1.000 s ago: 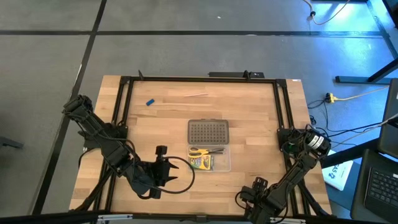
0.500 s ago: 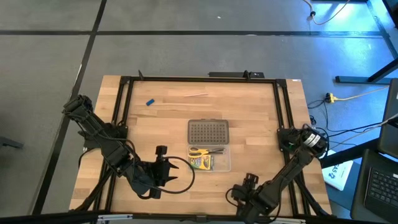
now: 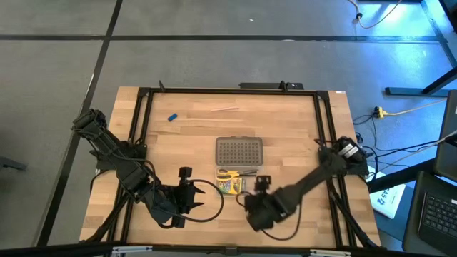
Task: Pack school essentials
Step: Put the sticky note into the transparent supply box
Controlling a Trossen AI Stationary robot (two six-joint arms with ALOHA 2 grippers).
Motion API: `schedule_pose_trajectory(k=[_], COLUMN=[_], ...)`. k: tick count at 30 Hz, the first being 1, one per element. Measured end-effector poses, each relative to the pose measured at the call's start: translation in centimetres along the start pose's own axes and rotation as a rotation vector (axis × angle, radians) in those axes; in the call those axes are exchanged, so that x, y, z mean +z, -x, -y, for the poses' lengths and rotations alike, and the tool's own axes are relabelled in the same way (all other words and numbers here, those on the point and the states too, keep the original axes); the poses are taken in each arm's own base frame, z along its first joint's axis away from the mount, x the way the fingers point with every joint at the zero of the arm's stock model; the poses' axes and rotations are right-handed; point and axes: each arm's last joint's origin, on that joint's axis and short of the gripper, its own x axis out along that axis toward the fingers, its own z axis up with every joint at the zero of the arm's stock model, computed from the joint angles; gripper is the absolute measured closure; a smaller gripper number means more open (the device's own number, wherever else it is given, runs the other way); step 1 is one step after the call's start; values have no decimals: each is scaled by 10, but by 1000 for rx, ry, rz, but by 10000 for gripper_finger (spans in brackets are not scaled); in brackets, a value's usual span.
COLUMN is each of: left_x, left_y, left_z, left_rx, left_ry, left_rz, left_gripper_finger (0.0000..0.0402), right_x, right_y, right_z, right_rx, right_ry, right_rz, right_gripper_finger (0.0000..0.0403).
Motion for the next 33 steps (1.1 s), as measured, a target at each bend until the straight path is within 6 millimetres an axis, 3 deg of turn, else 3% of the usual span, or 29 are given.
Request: schedule_pose_trajectory(k=[5,10,33], left_x=[0,0,0], left_y=[0,0,0], left_z=[0,0,0], left_rx=[0,0,0], left_ry=[0,0,0], left_rz=[0,0,0], left_gripper_finger=[253,253,253], right_x=[17,24,9], right_y=[-13,-24,-62], right_z=[24,36,56], right_rx=[5,34,68], right_ry=[42,43,16], right_rz=[21,30,-74], right_gripper_finger=[76,76,75])
